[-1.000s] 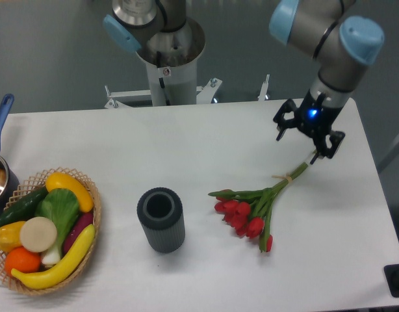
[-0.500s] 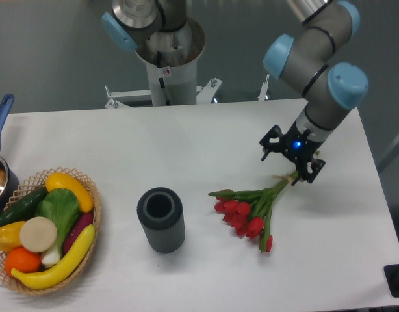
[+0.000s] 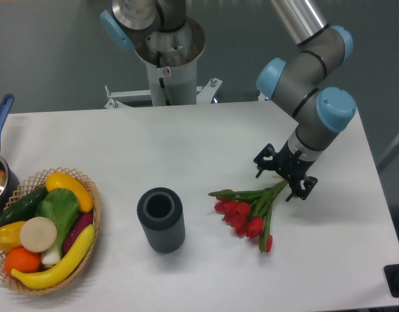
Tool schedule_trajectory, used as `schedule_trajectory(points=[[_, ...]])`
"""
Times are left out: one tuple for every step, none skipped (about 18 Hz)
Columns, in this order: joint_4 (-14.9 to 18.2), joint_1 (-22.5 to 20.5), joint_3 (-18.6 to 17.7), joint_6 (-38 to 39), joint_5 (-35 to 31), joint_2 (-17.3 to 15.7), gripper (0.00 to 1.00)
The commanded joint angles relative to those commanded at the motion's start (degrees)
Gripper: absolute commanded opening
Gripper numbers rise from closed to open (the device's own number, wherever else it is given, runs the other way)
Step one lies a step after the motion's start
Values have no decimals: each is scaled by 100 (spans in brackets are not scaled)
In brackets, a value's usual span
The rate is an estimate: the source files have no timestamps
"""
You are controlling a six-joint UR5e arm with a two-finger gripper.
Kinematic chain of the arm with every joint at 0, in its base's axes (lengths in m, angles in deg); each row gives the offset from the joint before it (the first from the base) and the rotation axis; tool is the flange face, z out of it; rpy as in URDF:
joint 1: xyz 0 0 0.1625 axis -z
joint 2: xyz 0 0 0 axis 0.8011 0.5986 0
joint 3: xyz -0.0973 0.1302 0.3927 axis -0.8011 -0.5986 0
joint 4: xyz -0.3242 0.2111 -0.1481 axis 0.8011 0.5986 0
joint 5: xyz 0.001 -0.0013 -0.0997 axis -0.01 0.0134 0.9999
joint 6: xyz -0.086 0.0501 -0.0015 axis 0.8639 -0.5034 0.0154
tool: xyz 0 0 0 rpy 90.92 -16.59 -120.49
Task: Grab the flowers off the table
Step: 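Lower the open gripper over the tulip stems near the twine tie, then close the gripper around the tulip stems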
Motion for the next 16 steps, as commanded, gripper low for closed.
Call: schedule_trajectory(points=[[-17, 0, -26, 0, -9, 26, 100], [-70, 0, -26, 0, -9, 35, 100], [-140, 0, -35, 0, -9, 44, 100], [-202, 0, -61, 0, -9, 61, 100], [-246, 9, -123, -9, -9, 62, 100], [-263, 9, -210, -18, -9, 53, 100], [-307, 0, -246, -18, -9, 53, 100], [-369, 9, -246, -9, -9, 53, 100], [-378, 9, -237, -9, -9, 62, 100], [-395, 9, -237, 0, -9, 88, 100], [-448, 35, -246, 0, -18, 114, 100], [-466, 61, -264, -9, -44, 114, 100], [-475, 70, -272, -9, -70, 114, 100], [-483, 79, -273, 9, -79, 123, 100], [-501, 88, -273, 44, -97, 167, 100], [-501, 105, -264, 61, -140, 193, 100]])
